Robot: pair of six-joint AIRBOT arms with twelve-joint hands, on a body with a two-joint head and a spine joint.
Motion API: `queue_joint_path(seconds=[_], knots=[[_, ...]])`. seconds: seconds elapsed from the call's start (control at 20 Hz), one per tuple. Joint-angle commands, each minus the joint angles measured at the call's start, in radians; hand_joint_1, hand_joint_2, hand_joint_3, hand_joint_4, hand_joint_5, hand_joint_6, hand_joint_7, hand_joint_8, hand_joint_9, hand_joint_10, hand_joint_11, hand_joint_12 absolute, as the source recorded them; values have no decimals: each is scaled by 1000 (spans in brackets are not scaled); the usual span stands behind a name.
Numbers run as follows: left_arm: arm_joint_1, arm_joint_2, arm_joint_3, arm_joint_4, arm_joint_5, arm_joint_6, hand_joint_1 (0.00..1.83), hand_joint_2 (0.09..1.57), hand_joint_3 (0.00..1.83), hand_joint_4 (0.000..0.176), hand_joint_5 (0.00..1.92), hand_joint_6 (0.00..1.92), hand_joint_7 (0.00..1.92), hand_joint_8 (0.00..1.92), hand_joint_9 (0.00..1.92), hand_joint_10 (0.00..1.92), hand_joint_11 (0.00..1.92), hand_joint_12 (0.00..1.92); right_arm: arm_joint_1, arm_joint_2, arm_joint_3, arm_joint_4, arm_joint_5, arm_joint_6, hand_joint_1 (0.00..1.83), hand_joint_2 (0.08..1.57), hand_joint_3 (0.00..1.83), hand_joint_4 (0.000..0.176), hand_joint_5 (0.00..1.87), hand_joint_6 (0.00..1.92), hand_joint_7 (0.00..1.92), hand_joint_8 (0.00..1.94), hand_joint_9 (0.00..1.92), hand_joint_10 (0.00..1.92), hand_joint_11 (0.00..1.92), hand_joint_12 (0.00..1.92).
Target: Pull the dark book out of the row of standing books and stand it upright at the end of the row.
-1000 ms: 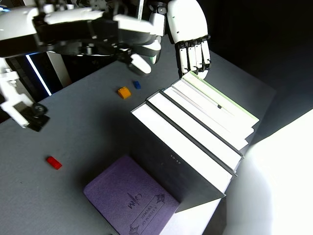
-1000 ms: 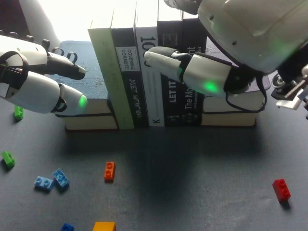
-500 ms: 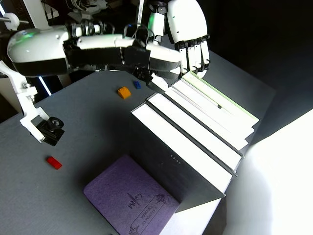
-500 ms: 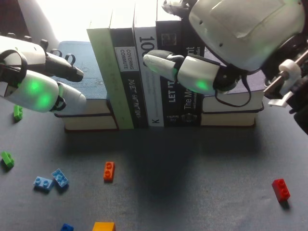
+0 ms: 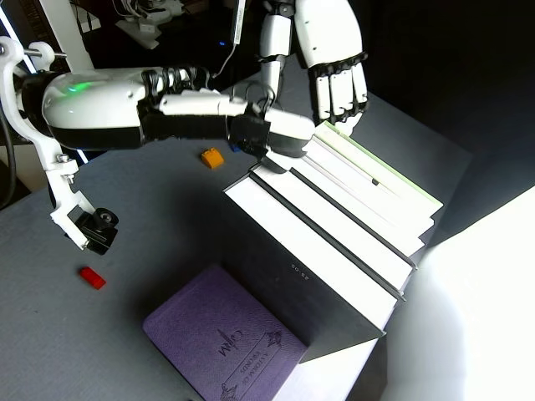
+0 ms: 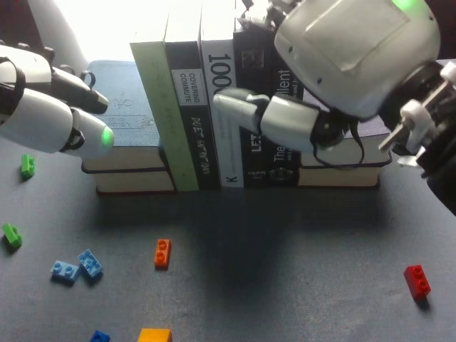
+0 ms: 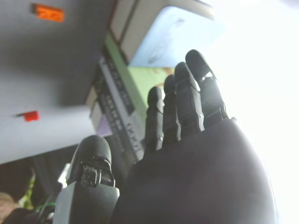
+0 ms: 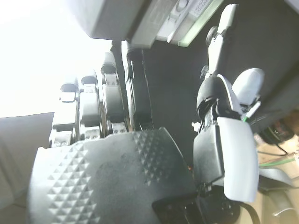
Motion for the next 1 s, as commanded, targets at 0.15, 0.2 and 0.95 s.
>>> queue_joint_path(seconds=[0.15,0.2,0.95], knots=[[-1,8,-21,28,-116,-1,0,1347,2,35,190,3,186,1,211,5,0,824,-14,27,-55,0,82,-60,0,1159,1,0,758,9,355,3,142,8,0,213],[1,9,-24,28,-119,-1,0,1348,2,32,173,0,173,0,202,1,0,795,-17,33,-69,12,82,-73,0,1158,0,0,758,7,360,2,142,5,0,204],[42,16,-25,29,-134,23,0,1346,1,34,202,2,180,0,210,1,0,821,-116,173,-342,153,64,-224,0,1161,0,0,754,3,337,0,143,0,0,175]])
